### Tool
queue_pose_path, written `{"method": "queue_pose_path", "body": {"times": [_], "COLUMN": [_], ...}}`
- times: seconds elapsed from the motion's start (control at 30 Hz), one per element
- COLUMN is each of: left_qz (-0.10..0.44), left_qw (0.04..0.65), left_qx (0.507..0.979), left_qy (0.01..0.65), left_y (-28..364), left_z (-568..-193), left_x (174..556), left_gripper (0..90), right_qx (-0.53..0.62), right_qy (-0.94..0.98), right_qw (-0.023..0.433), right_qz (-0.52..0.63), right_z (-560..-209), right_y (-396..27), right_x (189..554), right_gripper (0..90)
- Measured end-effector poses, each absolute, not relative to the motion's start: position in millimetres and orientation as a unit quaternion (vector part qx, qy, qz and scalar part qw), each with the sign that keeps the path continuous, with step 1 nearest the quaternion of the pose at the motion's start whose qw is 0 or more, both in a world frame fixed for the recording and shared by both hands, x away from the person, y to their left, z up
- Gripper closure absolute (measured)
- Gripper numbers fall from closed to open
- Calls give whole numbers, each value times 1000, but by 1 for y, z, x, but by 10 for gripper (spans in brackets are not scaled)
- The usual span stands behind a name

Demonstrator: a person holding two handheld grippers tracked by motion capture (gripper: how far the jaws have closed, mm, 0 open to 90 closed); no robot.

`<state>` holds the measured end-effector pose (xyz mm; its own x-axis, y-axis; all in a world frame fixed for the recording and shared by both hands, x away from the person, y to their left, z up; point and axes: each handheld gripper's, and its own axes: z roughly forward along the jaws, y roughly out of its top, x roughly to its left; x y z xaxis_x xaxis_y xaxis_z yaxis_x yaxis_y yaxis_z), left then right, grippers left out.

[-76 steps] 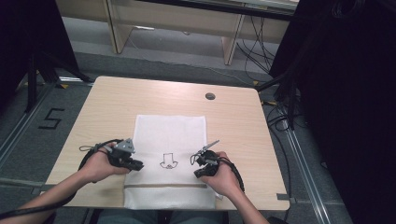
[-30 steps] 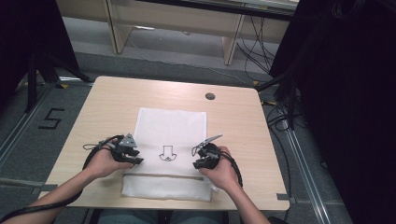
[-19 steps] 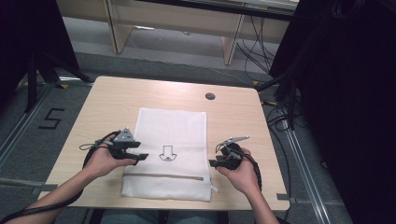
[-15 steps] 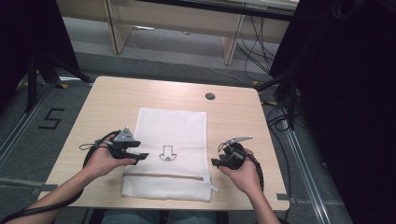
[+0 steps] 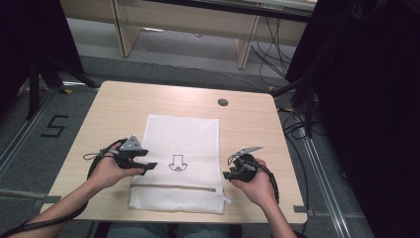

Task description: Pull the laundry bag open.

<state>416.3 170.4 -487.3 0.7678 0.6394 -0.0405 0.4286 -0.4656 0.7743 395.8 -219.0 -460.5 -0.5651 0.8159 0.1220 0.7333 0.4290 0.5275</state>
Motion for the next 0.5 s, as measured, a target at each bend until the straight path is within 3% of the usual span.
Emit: {"method": "queue_pose_path", "body": {"times": [0.17, 0.3, 0.4, 0.5], "left_qz": [128, 130, 125, 121], "left_qw": [411, 412, 414, 418], "left_qx": [849, 850, 854, 851], "left_qy": [308, 301, 290, 294], "left_y": [169, 168, 166, 165], "left_z": [-488, -487, -488, -488], "left_x": [417, 413, 412, 410], "left_gripper": [363, 363, 368, 371], "right_qx": [449, 434, 439, 436], "right_qy": [849, 864, 869, 869], "right_qw": [80, 79, 72, 67], "right_qz": [265, 243, 218, 224], "right_z": [-462, -463, -460, -457], "right_y": [-218, -216, -214, -212], "right_x": [394, 395, 391, 389], "right_gripper": [629, 730, 872, 900]}}
